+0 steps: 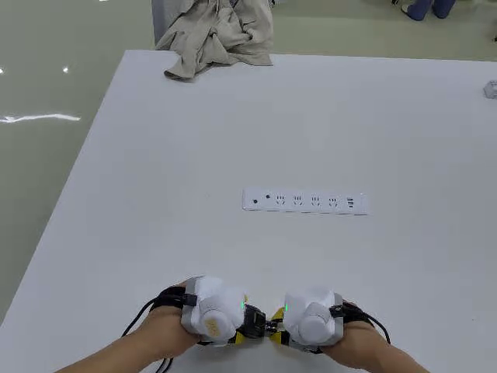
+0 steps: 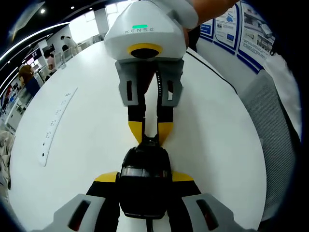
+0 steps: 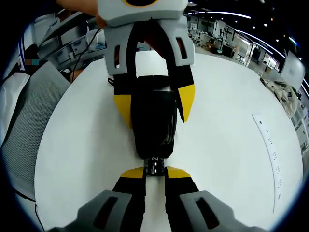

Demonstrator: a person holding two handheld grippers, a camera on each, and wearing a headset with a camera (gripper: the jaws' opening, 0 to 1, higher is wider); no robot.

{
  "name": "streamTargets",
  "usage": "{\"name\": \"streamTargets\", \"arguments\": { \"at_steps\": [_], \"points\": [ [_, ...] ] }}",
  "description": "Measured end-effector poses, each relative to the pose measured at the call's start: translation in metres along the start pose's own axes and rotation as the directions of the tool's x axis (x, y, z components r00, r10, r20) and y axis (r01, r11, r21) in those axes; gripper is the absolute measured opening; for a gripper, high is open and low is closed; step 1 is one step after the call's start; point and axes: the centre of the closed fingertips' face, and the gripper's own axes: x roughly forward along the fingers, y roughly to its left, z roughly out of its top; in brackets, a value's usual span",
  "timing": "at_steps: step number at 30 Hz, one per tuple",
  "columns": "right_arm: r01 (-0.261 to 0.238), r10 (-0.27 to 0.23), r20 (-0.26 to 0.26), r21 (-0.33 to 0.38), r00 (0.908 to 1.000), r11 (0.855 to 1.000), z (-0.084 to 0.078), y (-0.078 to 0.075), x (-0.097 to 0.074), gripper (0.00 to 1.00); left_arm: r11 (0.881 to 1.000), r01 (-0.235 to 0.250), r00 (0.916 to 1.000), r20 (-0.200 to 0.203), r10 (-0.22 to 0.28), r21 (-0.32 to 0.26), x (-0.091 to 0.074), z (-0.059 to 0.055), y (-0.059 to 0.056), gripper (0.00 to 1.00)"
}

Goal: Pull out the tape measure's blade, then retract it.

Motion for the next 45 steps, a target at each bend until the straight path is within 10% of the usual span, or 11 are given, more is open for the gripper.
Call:
{"name": "streamTargets", "arguments": {
  "at_steps": [45],
  "points": [
    [0.018, -0.017, -0.029, 0.030, 0.9994, 0.999, -0.041, -0.003, -0.031, 0.12, 1.000, 0.013, 0.9996, -0.026, -0.014, -0.027, 0.002, -0.001, 0.002, 0.34]
  ]
}}
